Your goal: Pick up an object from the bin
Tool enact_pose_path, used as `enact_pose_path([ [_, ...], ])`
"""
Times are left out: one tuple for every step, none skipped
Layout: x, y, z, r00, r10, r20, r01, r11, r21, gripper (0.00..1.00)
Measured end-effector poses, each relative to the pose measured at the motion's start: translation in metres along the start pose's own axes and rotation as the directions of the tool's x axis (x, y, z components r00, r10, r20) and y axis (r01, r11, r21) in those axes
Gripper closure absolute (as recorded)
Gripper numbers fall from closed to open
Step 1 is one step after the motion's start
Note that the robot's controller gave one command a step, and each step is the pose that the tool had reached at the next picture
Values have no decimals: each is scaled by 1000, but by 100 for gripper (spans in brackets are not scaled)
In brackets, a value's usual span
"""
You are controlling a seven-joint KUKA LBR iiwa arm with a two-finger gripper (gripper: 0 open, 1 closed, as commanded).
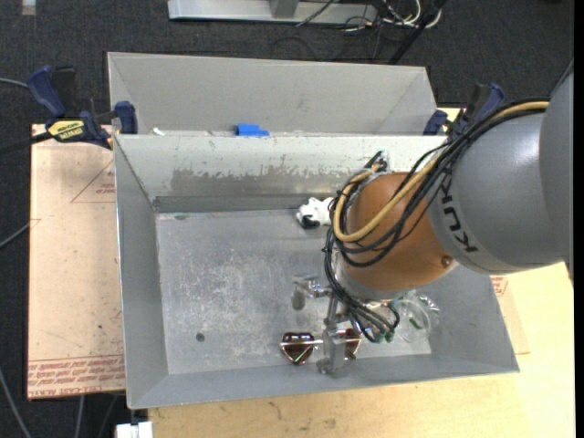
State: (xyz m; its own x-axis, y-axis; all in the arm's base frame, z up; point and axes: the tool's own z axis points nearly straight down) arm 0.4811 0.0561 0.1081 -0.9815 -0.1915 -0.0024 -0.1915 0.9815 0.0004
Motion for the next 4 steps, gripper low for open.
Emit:
enact_pose_path([
  [0, -17, 32, 998, 63, 10, -63, 998, -1, 0],
  [-4, -2, 37, 996, 91, 9, -91, 996, -1, 100],
  [-4, -2, 37, 996, 92, 9, -92, 996, -1, 100],
  [-3, -2, 34, 996, 92, 5, -92, 996, -1, 100],
])
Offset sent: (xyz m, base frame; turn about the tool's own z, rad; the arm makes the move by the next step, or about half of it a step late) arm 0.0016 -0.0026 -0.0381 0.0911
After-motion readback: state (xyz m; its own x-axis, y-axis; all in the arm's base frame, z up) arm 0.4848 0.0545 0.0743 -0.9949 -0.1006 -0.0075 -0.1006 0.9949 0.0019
